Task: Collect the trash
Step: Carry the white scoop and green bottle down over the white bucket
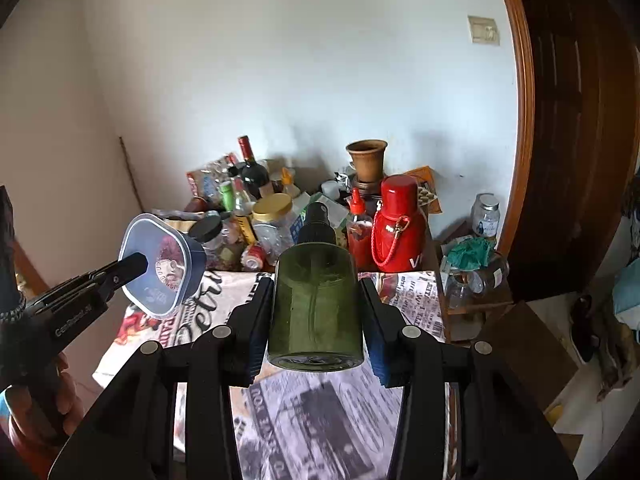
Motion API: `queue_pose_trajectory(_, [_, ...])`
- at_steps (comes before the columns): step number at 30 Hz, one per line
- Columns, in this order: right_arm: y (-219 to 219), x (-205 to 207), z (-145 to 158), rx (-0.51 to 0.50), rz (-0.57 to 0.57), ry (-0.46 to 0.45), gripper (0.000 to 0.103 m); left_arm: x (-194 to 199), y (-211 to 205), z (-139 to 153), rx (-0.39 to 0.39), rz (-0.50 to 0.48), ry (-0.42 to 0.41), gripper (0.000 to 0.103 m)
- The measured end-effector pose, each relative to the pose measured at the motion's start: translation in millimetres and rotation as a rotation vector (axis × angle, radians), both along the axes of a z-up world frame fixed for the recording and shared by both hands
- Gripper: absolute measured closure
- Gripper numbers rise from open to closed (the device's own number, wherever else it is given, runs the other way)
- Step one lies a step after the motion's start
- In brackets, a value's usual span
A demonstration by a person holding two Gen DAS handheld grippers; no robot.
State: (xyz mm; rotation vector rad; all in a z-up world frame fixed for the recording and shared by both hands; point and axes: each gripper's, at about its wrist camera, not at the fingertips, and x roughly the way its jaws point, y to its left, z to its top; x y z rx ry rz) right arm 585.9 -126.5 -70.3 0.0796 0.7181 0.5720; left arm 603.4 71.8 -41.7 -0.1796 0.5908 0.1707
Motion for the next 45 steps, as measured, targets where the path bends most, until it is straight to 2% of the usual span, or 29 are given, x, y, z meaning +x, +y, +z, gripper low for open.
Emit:
queue_pose_trajectory(6, [-17.5,-35.2,18.5,0.022,0.021,-0.033,0.065,-52.3,-22.9,21.7,0.04,-0.003,-0.046,0.099])
queue_pose_trajectory(12, [-16.8,-72.5,27.2,0.037,0.015,-0.05,0.065,-91.2,-26.9,27.8,0.029,-0.034,-0.064,0.099])
queue_pose_trajectory(16, [-8.6,-101.6,28.8,0.034,0.001,-0.048,0.065,-119.6,-23.2,31.1,0.029,-0.065,-0.077,0.099])
queue_pose_trajectory(22, [6.0,-161.9,30.2,0.028,-0.033,-0.04,0.065,-184.6,-6.1,30.2,0.014,-0.105,-0.085,0.099])
queue_pose_trajectory(29, [26.8,-248.0,27.6,0.022,-0.052,-0.029,0.065,-279.9,22.4,18.9,0.002,-0.126,-0.069,0.099])
queue_pose_trajectory(33, [34.6,-288.4,19.1,0.006,-0.068,0.005,0.065,-321.6,31.6,3.5,-0.016,-0.152,-0.024,0.099])
queue_pose_trajectory(39, [38.6,-325.1,6.0,-0.051,-0.083,0.088,0.065,-353.8,35.4,-17.5,-0.067,-0.188,0.045,0.099])
queue_pose_trajectory(45, [41.9,-336.4,-13.0,-0.103,-0.078,0.159,0.065,-366.0,35.4,-42.6,-0.114,-0.195,0.106,0.099])
